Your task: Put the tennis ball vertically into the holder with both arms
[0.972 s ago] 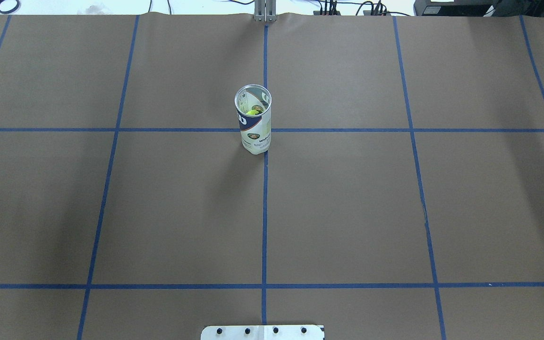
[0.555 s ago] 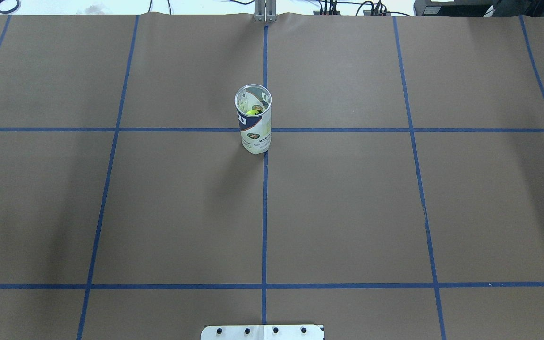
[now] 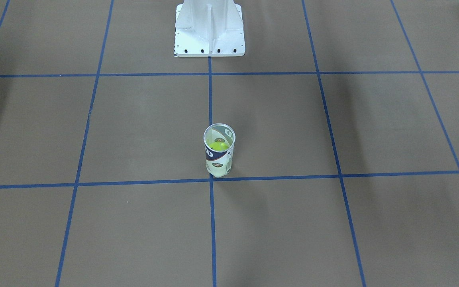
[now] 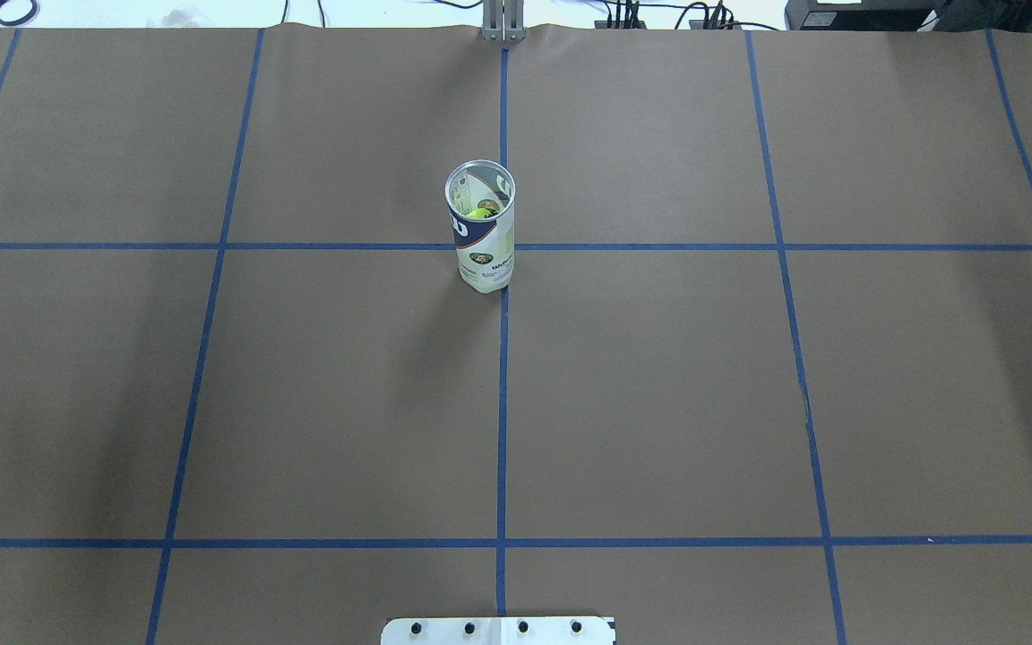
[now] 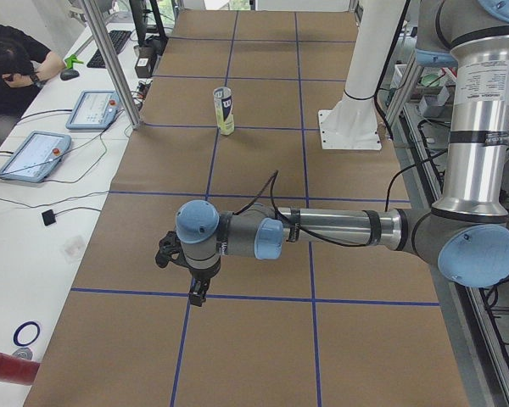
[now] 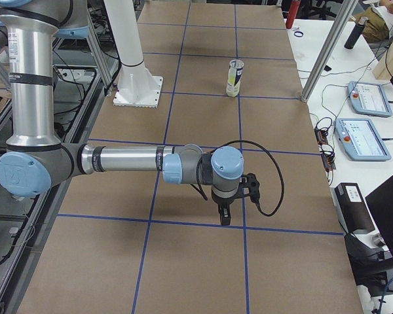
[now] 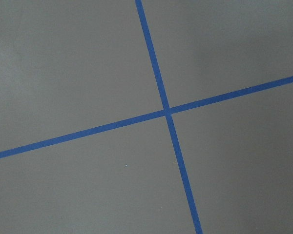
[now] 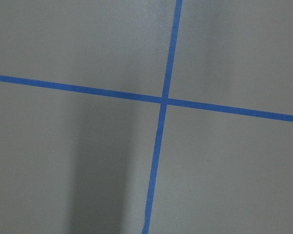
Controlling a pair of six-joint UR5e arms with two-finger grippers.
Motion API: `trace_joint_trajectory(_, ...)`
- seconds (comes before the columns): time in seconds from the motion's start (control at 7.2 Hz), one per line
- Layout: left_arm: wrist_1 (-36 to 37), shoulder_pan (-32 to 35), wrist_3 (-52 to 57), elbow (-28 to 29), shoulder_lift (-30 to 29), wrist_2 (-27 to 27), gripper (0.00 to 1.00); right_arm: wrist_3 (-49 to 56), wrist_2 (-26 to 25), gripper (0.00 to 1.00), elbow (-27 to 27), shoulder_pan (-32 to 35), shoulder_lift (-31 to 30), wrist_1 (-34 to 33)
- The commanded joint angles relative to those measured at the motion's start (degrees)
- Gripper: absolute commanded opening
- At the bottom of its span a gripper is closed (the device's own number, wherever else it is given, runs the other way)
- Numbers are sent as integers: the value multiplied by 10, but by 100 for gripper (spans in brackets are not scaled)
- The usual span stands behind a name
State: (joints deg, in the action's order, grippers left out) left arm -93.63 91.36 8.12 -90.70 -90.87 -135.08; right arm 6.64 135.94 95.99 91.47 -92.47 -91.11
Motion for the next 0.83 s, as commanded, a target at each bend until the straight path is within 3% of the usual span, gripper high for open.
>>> trace_joint_trajectory(0.0,-1,-2,-28,5,-3,-1,100,-1,0,99,-3,0,-1,0)
trace_joint_trajectory(0.69,-1,-3,-28,3,-10,-1,100,-4,6,99,-2,6,-5,0)
